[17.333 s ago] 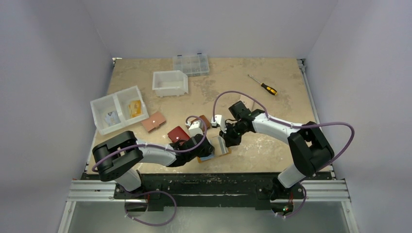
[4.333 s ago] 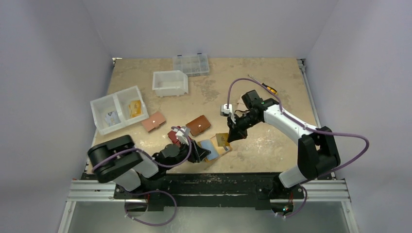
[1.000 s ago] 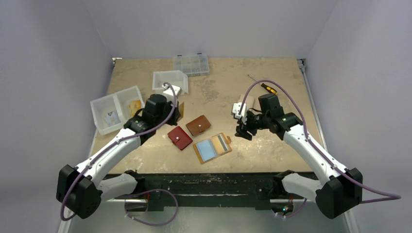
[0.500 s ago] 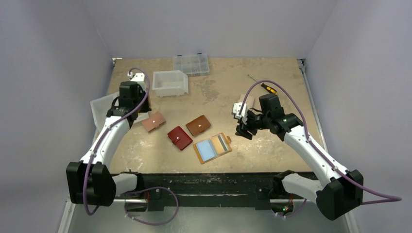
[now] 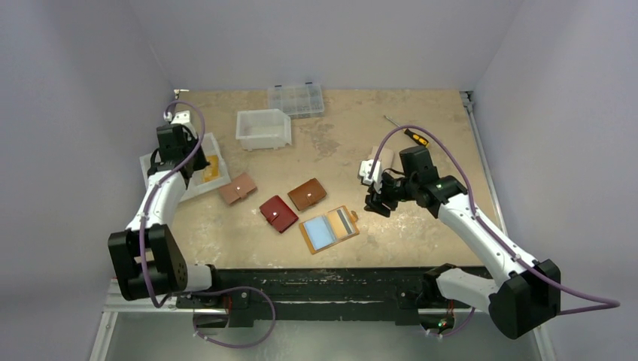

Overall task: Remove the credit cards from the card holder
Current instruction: Place the credit card in the storage box.

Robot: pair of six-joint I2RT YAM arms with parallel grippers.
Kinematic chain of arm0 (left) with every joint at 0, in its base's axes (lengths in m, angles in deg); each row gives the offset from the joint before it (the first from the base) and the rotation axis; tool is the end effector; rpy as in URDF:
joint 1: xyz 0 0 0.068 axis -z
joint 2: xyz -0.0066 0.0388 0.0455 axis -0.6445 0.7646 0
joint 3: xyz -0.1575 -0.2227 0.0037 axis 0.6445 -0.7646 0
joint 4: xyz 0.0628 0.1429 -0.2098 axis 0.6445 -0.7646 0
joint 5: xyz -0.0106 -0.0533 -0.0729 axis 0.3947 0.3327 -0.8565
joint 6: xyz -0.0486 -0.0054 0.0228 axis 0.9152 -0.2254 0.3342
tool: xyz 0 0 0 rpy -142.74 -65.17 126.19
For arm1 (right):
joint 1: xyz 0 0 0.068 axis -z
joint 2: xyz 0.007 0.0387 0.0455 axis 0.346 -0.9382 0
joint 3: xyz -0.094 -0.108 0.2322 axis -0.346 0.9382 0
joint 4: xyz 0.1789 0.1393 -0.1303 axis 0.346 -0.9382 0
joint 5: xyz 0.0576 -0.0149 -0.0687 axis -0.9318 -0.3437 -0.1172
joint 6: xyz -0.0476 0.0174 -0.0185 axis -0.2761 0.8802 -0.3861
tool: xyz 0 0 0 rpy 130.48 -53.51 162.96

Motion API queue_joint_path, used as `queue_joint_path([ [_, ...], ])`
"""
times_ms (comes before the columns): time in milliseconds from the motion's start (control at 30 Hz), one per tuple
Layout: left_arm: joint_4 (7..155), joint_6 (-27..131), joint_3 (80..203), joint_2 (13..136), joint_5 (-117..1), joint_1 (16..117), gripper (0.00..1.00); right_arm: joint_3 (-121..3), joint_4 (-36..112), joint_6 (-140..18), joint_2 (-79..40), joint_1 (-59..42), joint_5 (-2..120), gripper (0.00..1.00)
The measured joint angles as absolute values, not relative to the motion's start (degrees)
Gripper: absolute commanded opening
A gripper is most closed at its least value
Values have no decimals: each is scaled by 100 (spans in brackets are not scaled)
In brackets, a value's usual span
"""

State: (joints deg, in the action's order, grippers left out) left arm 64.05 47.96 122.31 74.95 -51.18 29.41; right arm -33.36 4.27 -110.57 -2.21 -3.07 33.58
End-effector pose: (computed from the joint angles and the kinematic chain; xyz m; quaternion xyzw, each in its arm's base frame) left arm 0.2863 0.0533 0.2636 -0.1373 0.8863 0.0000 0.4423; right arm 0.1991 0.1072 0.2738 -0.5733 0.6930 0.2076 0.3846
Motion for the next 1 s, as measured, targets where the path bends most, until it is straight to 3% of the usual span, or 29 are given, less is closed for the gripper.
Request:
queue_joint_path([
  [600, 6420, 4719, 12828, 9329, -6405, 2504, 0, -3336, 424, -11063, -344, -311, 3356, 58],
  [833, 6311, 4824, 13197, 9777, -6403, 2390, 19, -3336, 424, -11066, -372, -311, 3356, 57],
  [1000, 6147, 4914, 13276, 9816, -6086, 2366, 25, -3336, 424, -11072, -372, -311, 3352, 57],
])
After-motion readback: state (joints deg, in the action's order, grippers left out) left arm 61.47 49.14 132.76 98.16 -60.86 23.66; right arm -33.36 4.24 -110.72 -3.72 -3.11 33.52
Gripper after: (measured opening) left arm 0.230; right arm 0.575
